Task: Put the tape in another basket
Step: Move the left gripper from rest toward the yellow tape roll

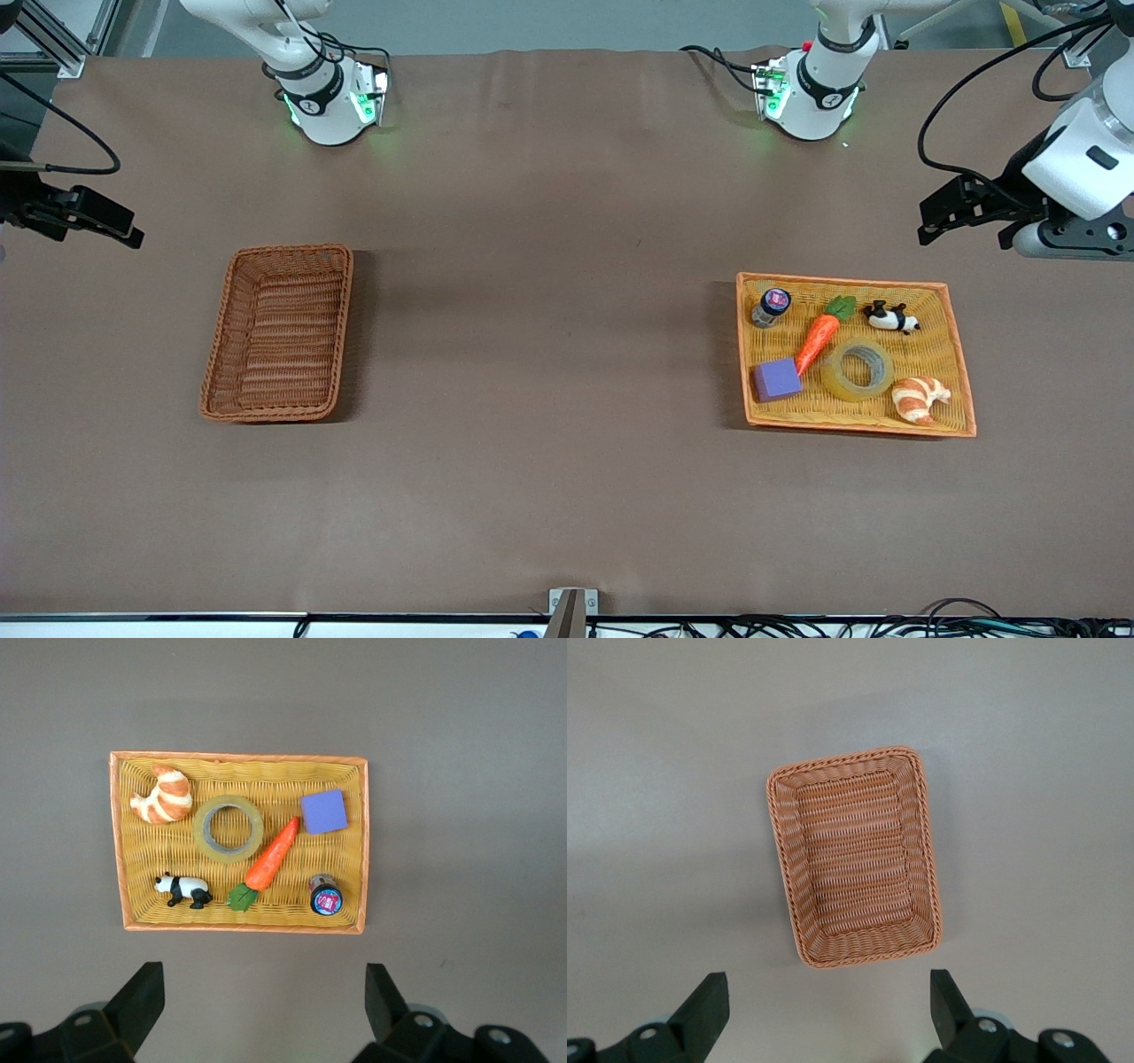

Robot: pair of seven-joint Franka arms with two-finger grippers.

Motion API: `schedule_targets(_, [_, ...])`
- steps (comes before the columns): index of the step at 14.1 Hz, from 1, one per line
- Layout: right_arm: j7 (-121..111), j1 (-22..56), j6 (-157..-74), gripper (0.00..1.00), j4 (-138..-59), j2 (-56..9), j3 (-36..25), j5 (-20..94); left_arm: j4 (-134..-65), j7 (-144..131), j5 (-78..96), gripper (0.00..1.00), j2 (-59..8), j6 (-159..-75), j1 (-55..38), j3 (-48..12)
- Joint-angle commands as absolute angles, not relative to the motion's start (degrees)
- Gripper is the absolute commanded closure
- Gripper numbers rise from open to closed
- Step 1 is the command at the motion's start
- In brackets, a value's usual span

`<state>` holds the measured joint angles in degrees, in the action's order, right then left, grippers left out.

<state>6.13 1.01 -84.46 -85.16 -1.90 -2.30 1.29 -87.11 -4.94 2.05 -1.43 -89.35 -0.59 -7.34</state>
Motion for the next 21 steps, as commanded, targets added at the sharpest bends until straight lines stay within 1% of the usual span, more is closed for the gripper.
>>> schedule_targets(1, [5.6, 0.5, -84.4, 0.00, -86.0, -1.1, -2.1, 2.4, -86.0, -5.5, 2.2, 0.00, -1.7, -89.3, -0.3, -7.6])
schedule_targets(4, [5.6, 0.6, -84.4, 0.00, -86.1, -1.1, -2.1, 2.4, -86.3, -5.2, 2.1, 0.00, -1.8, -90.3, 0.3, -7.6])
schedule_targets(5, [5.6, 0.4, -84.4, 0.00, -86.1, -1.1, -2.1, 2.4, -87.5, -5.3, 2.1, 0.00, -1.8, -91.3, 0.5, -7.6])
schedule_targets(9, [5.6, 0.2, -84.4, 0.00, -86.1, -1.1, -2.1, 2.4, -93.9, -4.2, 2.1, 0.01, -1.1, -97.4, 2.5, -7.6])
schedule_targets(10, [5.6, -0.1, -84.4, 0.00, -86.1, -1.1, -2.0, 2.4, -95.3, -4.3, 2.2, 0.00, -1.1, -99.5, 3.2, -7.6])
schedule_targets(12, [5.6, -0.3, -84.4, 0.00, -86.2, -1.1, -1.8, 2.4, -97.8, -4.1, 2.1, 0.00, -1.9, -102.4, 4.5, -7.6])
schedule_targets(14, [5.6, -0.3, -84.5, 0.00, -86.1, -1.1, -1.8, 2.4, -101.9, -4.0, 2.1, 0.00, -3.0, -107.5, 4.7, -7.6])
schedule_targets(17, [5.6, -0.2, -84.5, 0.00, -86.1, -1.1, -1.9, 2.4, -106.5, -0.5, 1.7, 0.00, -6.4, -115.7, 7.1, -7.6])
schedule_targets(21, [5.6, -0.1, -84.5, 0.00, -86.2, -1.1, -1.9, 2.4, -107.0, 1.2, 1.2, 0.00, -13.8, -121.4, 8.0, -7.6])
